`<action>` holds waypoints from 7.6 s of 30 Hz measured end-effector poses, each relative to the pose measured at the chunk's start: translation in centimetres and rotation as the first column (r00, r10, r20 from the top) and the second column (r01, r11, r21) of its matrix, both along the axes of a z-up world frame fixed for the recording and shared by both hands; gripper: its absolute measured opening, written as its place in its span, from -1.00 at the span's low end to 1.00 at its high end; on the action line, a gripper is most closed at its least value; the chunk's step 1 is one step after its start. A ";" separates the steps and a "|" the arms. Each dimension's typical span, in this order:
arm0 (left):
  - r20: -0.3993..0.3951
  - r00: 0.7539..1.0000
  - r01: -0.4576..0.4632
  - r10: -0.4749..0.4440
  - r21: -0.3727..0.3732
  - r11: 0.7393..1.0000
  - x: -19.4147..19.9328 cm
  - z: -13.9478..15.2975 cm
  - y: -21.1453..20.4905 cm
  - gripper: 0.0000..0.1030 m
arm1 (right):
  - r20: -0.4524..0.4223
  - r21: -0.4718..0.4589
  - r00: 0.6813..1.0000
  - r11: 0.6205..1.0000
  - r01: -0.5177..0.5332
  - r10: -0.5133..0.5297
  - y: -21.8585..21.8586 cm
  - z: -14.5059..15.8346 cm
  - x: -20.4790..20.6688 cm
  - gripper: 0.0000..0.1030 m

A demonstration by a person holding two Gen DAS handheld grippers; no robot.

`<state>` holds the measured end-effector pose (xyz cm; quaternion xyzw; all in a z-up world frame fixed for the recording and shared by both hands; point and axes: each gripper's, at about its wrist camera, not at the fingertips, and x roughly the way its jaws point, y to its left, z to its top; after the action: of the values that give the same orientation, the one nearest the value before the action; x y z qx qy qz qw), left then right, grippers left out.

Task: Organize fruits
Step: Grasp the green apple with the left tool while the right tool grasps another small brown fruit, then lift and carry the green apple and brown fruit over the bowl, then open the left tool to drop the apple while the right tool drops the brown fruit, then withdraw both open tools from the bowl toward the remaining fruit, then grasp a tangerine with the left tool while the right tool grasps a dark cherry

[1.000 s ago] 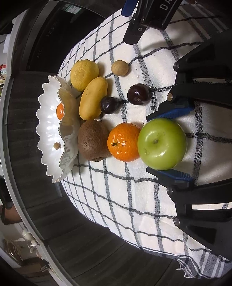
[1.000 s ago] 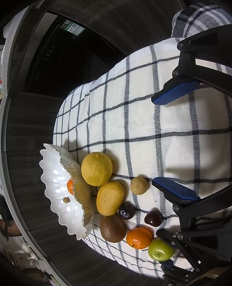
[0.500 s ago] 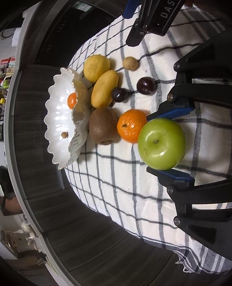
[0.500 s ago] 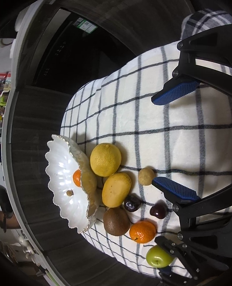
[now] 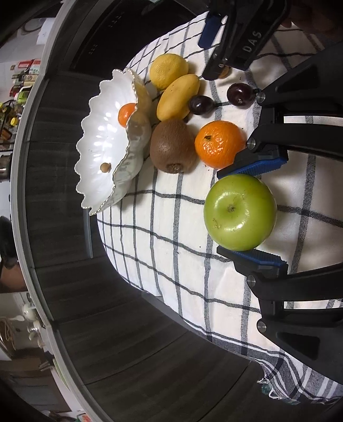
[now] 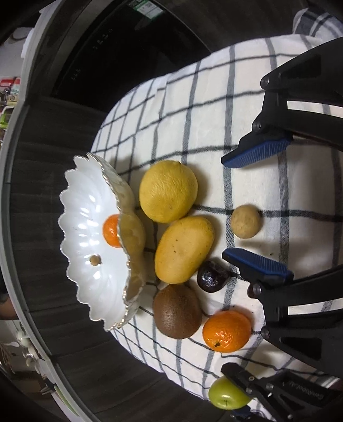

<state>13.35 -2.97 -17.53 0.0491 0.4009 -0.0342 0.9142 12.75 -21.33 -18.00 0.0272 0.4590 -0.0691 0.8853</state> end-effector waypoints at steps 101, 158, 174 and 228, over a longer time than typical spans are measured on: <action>0.022 0.989 0.146 -0.147 0.009 0.989 15.2 5.1 -7.8 0.53 | 0.063 0.026 0.997 0.999 0.045 -0.046 -5.2 5.9 12.8 0.39; 0.101 0.988 0.112 -0.113 0.018 0.994 0.2 5.7 -2.6 0.79 | 0.122 -0.030 0.990 0.996 0.079 -0.075 -1.9 7.7 -1.9 0.44; 0.031 0.986 0.162 -0.163 0.024 0.986 0.2 1.1 -4.3 0.78 | 0.076 -0.019 0.991 0.994 0.110 -0.108 -2.8 4.1 -3.2 0.44; 0.021 1.000 -0.002 0.001 0.038 0.999 -0.2 1.4 4.2 -0.10 | 0.023 0.008 0.999 0.999 -0.049 0.049 5.2 1.3 -1.4 0.43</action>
<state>13.13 1.18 -16.10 0.0666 0.3920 -0.0254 0.9172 11.36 -16.13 -16.73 0.0207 0.4496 -0.0452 0.8918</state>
